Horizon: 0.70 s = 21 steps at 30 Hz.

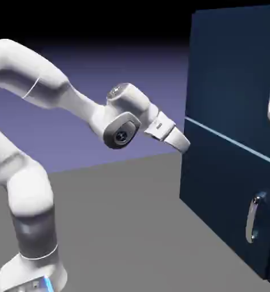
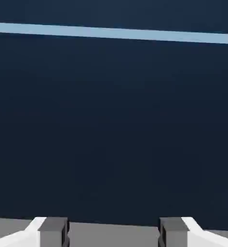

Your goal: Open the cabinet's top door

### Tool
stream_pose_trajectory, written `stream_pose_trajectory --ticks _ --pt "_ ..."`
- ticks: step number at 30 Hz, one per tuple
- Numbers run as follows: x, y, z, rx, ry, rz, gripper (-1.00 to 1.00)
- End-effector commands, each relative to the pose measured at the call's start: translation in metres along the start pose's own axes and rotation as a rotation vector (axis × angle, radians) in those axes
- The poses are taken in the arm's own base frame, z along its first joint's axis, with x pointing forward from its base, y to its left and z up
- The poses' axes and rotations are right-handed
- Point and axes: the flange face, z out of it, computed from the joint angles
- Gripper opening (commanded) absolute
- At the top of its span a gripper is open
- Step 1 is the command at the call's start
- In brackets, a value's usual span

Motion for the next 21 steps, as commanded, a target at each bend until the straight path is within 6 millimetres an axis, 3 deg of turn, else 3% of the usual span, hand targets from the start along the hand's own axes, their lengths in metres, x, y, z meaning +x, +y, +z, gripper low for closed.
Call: stream_pose_trajectory --ticks 1,6,11,21 --pt "0.006 -0.007 -0.008 0.023 0.016 -0.011 0.0" --pt "0.036 -0.036 -0.048 0.131 0.096 -0.054 0.0" --pt "0.065 -0.052 -0.087 0.23 0.177 -0.081 0.0" --pt "0.127 -0.044 -0.144 0.389 0.328 -0.083 0.0"
